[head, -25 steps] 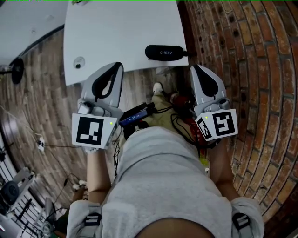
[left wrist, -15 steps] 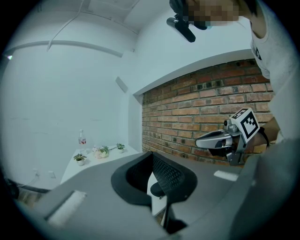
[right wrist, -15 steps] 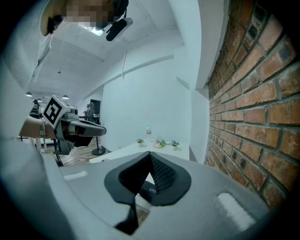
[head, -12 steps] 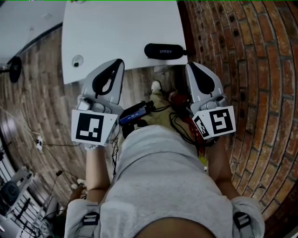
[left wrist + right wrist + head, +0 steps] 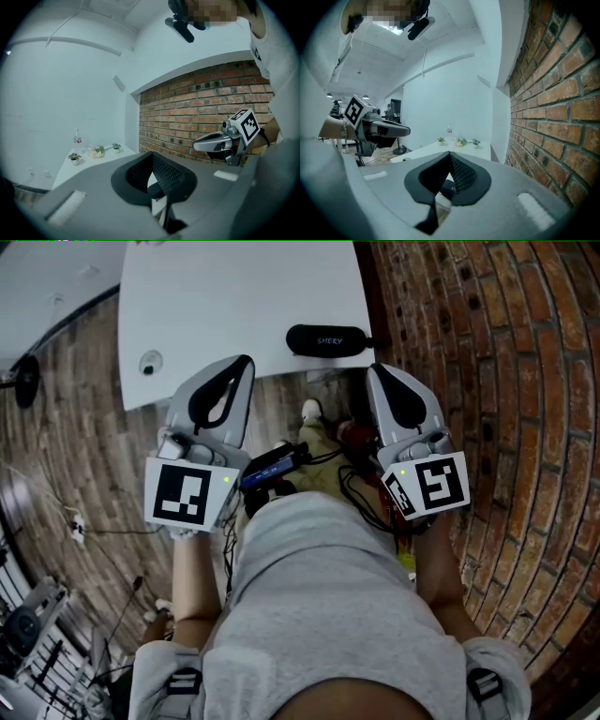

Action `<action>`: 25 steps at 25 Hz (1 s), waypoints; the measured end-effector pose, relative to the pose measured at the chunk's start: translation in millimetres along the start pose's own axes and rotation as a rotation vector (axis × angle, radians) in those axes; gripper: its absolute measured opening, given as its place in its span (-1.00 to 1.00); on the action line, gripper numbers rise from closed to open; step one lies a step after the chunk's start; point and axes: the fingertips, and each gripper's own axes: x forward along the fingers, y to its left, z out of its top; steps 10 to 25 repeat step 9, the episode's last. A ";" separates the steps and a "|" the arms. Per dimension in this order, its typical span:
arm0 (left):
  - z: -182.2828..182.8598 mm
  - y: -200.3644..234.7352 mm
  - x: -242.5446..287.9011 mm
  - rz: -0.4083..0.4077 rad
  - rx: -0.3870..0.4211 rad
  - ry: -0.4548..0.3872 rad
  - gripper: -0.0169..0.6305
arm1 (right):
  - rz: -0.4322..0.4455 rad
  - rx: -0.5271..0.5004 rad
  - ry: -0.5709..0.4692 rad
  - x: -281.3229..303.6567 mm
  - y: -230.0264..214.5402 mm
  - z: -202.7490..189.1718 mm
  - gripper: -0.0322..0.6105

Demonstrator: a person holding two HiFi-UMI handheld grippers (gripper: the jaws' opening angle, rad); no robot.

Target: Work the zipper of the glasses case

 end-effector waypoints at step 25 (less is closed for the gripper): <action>0.1 -3.4 7.2 -0.012 -0.005 -0.006 -0.90 | -0.020 0.012 0.000 1.5 -6.7 -2.5 -0.89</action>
